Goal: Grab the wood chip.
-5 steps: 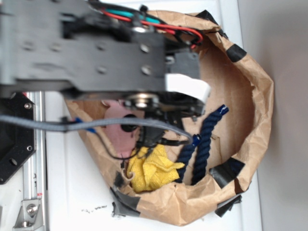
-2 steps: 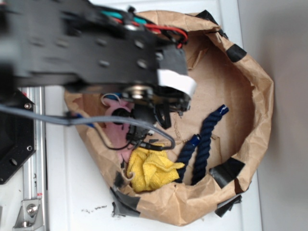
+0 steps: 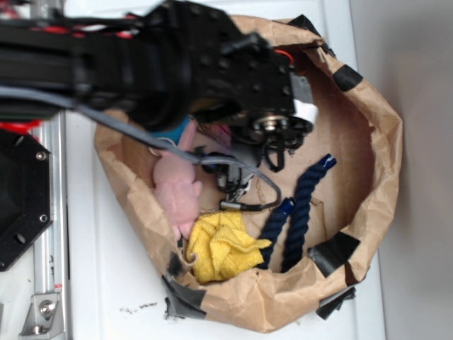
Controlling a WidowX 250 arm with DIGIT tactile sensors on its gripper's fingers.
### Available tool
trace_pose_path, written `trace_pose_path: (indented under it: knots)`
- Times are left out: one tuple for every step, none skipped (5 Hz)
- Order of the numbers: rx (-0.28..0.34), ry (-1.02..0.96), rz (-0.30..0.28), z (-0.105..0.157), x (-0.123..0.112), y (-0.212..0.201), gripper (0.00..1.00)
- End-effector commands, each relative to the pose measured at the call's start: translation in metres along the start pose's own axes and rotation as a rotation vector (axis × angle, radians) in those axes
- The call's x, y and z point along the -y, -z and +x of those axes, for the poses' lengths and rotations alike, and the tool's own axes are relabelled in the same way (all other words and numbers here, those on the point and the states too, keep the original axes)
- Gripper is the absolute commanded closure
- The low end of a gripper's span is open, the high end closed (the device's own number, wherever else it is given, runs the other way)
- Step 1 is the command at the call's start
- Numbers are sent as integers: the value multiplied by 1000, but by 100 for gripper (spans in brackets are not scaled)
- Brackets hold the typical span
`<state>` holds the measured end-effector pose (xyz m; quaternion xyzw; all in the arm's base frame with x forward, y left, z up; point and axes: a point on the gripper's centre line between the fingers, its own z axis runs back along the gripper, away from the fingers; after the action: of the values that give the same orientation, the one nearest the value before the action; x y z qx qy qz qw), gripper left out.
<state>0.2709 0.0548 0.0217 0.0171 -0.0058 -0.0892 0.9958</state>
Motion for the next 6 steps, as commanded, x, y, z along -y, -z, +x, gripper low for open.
trace_pose_path:
  knots:
    - [41,32,69,-10,7,-8,0]
    - [24,42,77,-11,3,5,0]
    - [8,57,83,-17,1,14,0]
    - [12,71,77,-29,3,7,0]
    - [8,68,72,-41,3,-5,0]
    - [-5,48,61,-50,1,-12,0]
